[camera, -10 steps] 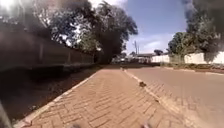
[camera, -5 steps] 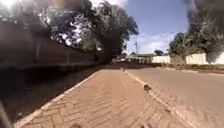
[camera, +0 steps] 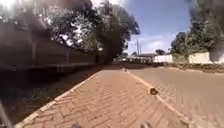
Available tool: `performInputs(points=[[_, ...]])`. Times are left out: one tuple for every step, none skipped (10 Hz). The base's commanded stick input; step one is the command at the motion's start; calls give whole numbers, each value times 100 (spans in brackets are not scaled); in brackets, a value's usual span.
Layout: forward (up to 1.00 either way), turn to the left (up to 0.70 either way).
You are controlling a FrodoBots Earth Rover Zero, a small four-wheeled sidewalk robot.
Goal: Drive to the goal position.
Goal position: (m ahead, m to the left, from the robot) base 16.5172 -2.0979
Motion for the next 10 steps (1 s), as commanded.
performInputs(points=[[70,-27],[70,-10],[70,0],[70,0],[70,0],[70,0],[70,0],[70,0],[70,0],[70,0]])
